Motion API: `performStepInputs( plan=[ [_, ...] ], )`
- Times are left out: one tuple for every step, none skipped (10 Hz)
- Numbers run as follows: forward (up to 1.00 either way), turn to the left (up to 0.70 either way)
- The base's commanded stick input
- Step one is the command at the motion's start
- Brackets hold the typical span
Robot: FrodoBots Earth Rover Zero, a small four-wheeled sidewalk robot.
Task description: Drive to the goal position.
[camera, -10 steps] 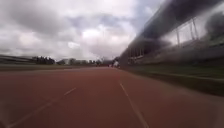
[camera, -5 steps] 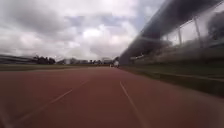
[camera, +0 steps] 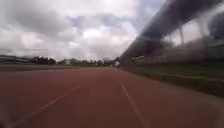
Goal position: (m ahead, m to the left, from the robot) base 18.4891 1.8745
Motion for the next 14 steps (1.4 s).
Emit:
performStepInputs(
  plan=[
    [0.70,0.01],
    [0.70,0.01],
    [0.70,0.01],
    [0.70,0.01],
    [0.70,0.01],
    [0.70,0.01],
    [0.70,0.01],
    [0.70,0.01],
    [0.70,0.01],
    [0.70,0.01],
    [0.70,0.01],
    [0.70,0.01],
    [0.70,0.01],
    [0.70,0.01]
  ],
)
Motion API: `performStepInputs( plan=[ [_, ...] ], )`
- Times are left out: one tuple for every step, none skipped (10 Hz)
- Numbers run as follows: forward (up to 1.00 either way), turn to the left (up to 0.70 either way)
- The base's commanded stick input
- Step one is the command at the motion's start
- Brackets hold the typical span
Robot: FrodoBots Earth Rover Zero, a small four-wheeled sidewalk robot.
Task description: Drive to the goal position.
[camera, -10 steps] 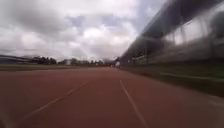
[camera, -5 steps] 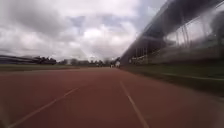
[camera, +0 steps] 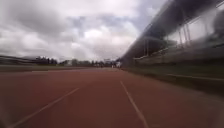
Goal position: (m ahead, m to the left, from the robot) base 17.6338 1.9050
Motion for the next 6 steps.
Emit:
performStepInputs(
  plan=[
    [0.70,0.01],
    [0.70,0.01],
    [0.70,0.01],
    [0.70,0.01],
    [0.70,0.01],
    [0.70,0.01]
  ],
)
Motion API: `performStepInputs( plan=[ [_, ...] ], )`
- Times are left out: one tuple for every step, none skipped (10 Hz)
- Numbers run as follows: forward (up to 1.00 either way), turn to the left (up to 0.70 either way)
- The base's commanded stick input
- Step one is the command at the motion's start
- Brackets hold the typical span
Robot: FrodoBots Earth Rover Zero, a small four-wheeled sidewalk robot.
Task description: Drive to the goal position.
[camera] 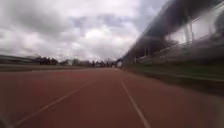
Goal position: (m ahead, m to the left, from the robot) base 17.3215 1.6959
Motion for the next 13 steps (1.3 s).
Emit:
performStepInputs(
  plan=[
    [0.70,0.01],
    [0.70,0.01],
    [0.70,0.01],
    [0.70,0.01],
    [0.70,0.01],
    [0.70,0.01],
    [0.70,0.01],
    [0.70,0.01],
    [0.70,0.01],
    [0.70,0.01],
    [0.70,0.01],
    [0.70,0.01],
    [0.70,0.01]
  ],
)
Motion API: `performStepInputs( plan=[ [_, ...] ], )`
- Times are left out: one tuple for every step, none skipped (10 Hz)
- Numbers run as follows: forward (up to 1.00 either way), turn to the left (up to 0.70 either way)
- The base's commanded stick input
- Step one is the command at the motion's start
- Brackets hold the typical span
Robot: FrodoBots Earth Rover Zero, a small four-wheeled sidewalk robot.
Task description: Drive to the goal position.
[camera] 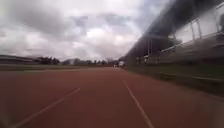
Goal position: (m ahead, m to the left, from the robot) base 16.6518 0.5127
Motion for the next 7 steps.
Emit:
performStepInputs(
  plan=[
    [0.70,0.01],
    [0.70,0.01],
    [0.70,0.01],
    [0.70,0.01],
    [0.70,0.01],
    [0.70,0.01],
    [0.70,0.01]
  ],
)
